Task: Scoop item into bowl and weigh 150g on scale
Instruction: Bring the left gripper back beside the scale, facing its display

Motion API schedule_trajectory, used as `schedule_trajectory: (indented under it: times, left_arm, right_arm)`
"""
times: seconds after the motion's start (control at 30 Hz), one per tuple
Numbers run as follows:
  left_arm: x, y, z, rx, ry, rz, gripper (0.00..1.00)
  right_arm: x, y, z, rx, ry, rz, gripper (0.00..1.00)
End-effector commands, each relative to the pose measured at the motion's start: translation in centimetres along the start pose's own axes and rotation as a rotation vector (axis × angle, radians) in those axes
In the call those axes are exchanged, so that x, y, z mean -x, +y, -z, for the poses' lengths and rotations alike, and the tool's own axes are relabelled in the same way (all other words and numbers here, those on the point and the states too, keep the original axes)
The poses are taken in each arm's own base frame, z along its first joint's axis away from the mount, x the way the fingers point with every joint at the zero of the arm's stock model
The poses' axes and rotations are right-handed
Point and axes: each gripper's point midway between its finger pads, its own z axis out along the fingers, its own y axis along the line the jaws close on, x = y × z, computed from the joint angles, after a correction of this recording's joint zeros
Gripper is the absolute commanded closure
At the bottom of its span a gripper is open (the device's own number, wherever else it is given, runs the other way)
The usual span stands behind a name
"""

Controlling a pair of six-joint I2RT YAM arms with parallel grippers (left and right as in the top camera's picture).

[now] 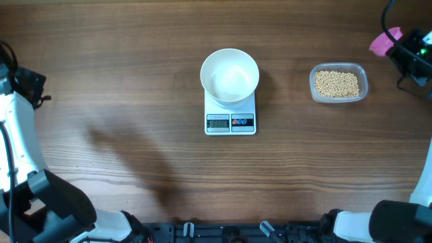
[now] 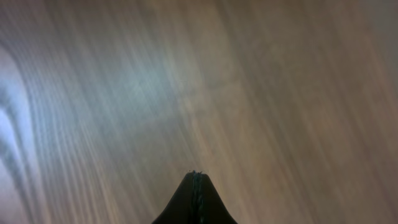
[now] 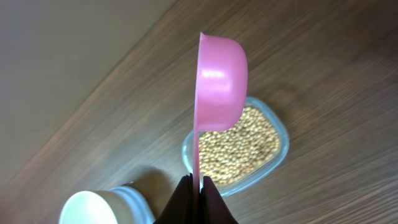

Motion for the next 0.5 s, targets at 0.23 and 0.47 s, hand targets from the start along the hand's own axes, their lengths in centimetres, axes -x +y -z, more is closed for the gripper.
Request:
schedule_trajectory:
  times: [0.23, 0.47]
  left_arm:
    - [1.7, -1.5, -0.4, -0.066, -0.064, 0.128, 0.87]
    - [0.4, -3.3, -0.2, -0.168, 0.021, 0.143, 0.00]
  right_arm:
    - [-0.7, 2.5, -1.0, 0.051, 0.016, -0.082, 0.96]
    - [-0.2, 2.6, -1.1, 0.042, -0.016, -0.036, 0.96]
